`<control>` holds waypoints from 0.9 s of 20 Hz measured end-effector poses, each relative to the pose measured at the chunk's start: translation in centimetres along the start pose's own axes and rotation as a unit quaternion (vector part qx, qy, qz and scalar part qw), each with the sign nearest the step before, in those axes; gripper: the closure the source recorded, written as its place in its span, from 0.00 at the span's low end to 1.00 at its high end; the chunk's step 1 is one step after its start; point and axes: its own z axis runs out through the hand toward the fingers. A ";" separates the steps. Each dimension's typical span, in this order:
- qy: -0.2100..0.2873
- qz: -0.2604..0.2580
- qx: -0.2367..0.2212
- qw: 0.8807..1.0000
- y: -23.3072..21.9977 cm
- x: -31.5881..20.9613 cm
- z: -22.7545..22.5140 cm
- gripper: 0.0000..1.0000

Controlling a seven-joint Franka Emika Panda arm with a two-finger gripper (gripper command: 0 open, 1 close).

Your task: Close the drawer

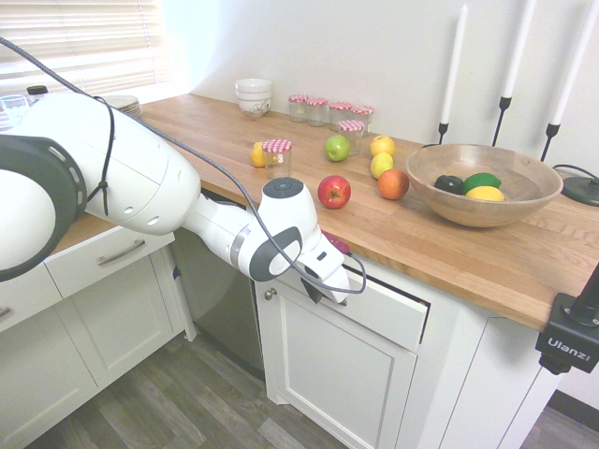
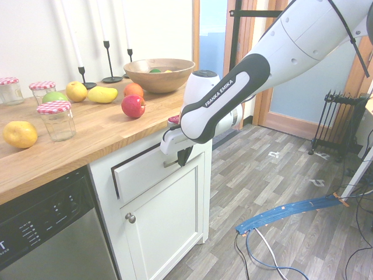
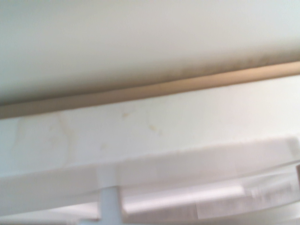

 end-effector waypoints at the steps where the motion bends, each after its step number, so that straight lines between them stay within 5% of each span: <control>1: 0.004 -0.001 0.006 1.000 -0.4 0.1 -0.4 1.00; 7: 0.004 -0.001 0.005 1.000 -0.1 -0.1 -0.6 1.00; 18: -0.079 -0.027 -0.126 0.988 7.8 -5.3 -4.3 1.00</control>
